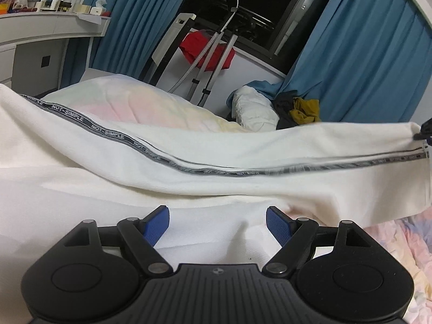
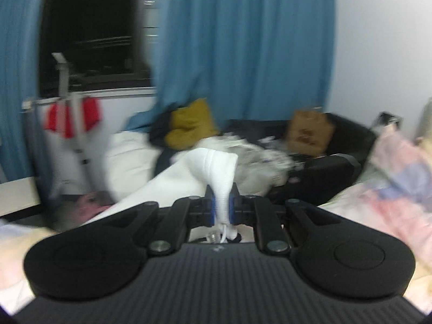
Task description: Fold clothes
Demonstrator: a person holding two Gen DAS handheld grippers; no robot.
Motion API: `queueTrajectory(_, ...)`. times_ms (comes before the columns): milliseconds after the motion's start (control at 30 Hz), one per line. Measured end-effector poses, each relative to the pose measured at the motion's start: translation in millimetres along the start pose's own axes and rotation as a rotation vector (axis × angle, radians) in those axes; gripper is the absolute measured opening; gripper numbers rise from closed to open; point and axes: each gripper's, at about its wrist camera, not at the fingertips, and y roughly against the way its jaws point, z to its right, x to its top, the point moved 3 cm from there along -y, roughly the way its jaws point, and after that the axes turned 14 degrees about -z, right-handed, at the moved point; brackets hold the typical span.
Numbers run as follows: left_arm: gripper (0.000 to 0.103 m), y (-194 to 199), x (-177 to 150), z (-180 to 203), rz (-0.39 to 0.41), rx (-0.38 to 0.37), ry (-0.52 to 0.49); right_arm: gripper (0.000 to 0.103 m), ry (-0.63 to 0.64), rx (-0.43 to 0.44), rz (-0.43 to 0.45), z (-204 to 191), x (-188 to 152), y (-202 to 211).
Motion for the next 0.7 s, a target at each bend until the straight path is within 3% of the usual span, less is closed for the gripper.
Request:
queueTrajectory(100, 0.08, -3, -1, 1, -0.006, 0.006, -0.008, 0.013, -0.026, -0.089, -0.043, 24, 0, -42)
queueTrajectory(233, 0.08, -8, -3, 6, -0.004, 0.023, -0.037, 0.021, -0.086, -0.073, -0.071, 50, -34, -82)
queueTrajectory(400, 0.08, -17, -6, 11, -0.011, 0.035, -0.07, 0.031, -0.104, -0.044, -0.045, 56, -72, -109)
queueTrajectory(500, 0.081, -23, -8, 13, -0.021, 0.043, -0.091, 0.051, -0.169, -0.051, 0.022, 63, -84, -107)
queueTrajectory(567, 0.081, -26, -10, 16, -0.024, 0.054, -0.105, 0.076, -0.223, -0.044, 0.059, 68, -84, -108)
queueTrajectory(633, 0.081, -27, -12, 17, -0.028, 0.058, -0.112, 0.082, -0.276, -0.032, 0.091, 80, -88, -103)
queueTrajectory(700, 0.081, -28, -13, 17, -0.033, 0.056, -0.109, 0.082, -0.304, -0.03, 0.104, 93, -95, -96)
